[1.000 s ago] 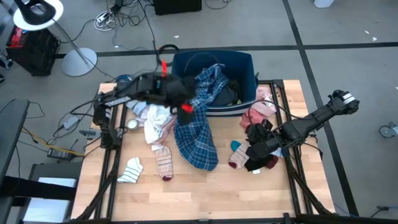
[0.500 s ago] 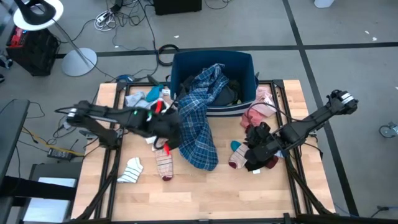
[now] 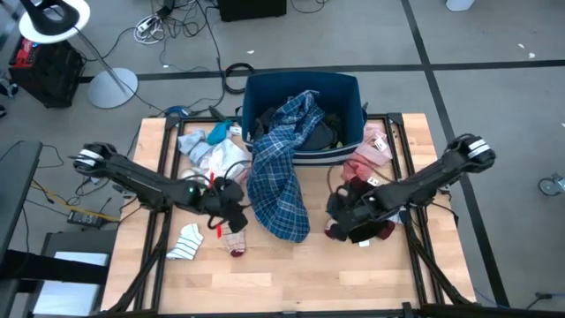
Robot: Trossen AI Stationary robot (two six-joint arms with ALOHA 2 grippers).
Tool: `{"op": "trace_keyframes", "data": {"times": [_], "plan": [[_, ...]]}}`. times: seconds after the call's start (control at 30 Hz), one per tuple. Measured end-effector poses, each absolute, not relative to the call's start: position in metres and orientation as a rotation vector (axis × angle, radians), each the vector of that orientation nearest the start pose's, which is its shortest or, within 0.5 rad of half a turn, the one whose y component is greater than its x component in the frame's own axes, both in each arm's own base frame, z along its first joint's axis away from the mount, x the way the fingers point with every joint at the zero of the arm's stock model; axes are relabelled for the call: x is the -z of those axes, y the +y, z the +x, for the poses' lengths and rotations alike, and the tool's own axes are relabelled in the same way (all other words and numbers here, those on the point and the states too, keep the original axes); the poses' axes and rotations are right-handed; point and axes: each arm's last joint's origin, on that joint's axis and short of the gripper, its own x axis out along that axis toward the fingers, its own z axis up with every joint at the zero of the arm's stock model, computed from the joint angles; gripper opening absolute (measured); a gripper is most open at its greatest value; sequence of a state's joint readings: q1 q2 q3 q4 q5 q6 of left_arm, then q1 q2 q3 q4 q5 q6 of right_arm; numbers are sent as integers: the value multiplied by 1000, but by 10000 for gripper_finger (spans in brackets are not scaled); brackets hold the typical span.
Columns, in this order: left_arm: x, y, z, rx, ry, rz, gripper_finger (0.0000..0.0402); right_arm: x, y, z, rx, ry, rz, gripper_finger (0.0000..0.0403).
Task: Sort clothes
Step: Put the blue patterned pants into the blue bin
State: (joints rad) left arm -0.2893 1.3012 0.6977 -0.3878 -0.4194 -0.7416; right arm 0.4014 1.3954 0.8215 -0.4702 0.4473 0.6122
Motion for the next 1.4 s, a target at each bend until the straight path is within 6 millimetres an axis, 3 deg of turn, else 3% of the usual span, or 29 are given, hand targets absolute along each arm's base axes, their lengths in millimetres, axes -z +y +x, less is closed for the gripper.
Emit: {"op": "trace_keyframes", "data": {"times": [0.07,0.17,0.47,0.67,0.83,1.03,1.2,1.4], "plan": [[-176,-54,229,-440,804,-347,90,-191,88,254,301,892,117,10],[-169,-53,232,-385,746,-352,17,-182,84,273,284,834,108,7],[-155,-42,257,-307,697,-394,2,-166,60,333,51,540,192,2],[-167,-46,283,-182,541,-404,1,-172,50,353,-14,450,213,1],[-199,-46,302,-116,489,-318,0,-198,51,365,-67,378,144,1],[-251,-39,322,-113,496,-174,0,-247,52,369,-104,330,24,0],[-307,-26,332,-126,494,-49,0,-297,44,364,-80,336,-100,0],[-391,7,330,-222,382,69,0,-374,14,346,36,250,-231,0]]}}
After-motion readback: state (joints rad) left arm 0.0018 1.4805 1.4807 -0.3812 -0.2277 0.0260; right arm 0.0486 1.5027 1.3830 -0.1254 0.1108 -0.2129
